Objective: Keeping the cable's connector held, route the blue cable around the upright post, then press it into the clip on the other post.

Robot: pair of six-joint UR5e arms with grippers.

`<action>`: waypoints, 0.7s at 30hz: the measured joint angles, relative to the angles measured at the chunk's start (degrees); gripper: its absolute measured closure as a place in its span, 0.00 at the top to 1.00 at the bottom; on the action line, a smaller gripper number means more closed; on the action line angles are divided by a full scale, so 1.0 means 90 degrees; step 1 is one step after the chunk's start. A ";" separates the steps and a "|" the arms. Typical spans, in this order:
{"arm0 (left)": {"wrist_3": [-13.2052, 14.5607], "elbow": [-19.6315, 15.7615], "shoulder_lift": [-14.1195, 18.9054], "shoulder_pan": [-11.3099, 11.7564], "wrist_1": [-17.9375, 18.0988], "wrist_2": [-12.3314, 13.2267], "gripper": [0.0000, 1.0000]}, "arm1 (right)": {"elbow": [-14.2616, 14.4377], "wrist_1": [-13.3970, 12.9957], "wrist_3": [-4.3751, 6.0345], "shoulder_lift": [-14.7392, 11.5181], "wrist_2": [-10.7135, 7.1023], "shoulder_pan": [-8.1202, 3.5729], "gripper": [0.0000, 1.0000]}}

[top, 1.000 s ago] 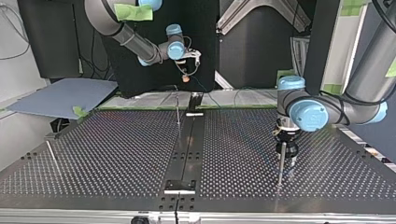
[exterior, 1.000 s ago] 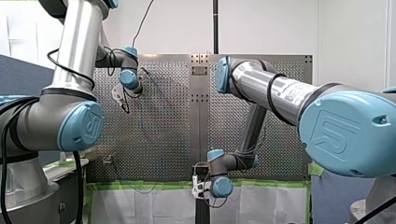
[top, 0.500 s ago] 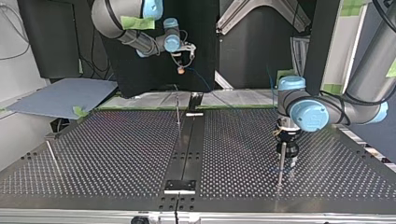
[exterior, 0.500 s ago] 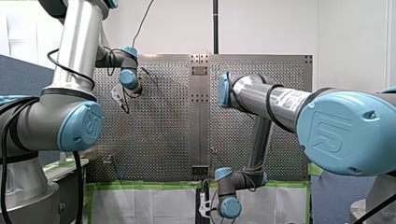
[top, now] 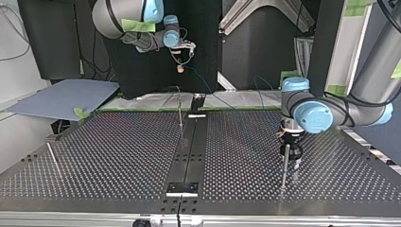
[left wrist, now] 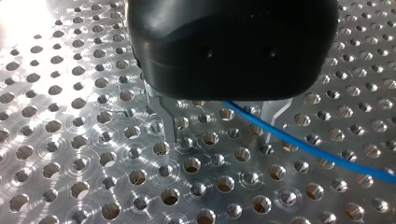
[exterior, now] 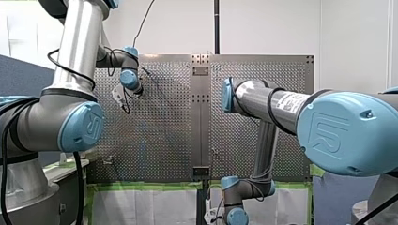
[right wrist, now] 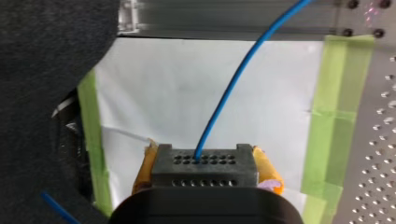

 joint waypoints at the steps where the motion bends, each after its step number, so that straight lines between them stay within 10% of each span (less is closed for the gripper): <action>1: 0.0000 0.0000 0.0000 0.0000 0.0000 -0.0002 0.87 | 0.0029 -0.0047 0.0004 -0.0025 -0.0017 -0.0009 0.00; 21: -0.0017 0.0000 0.0000 0.0019 -0.0003 0.0001 0.87 | 0.1042 -0.1099 0.0099 -0.1029 -0.0023 -0.0192 0.00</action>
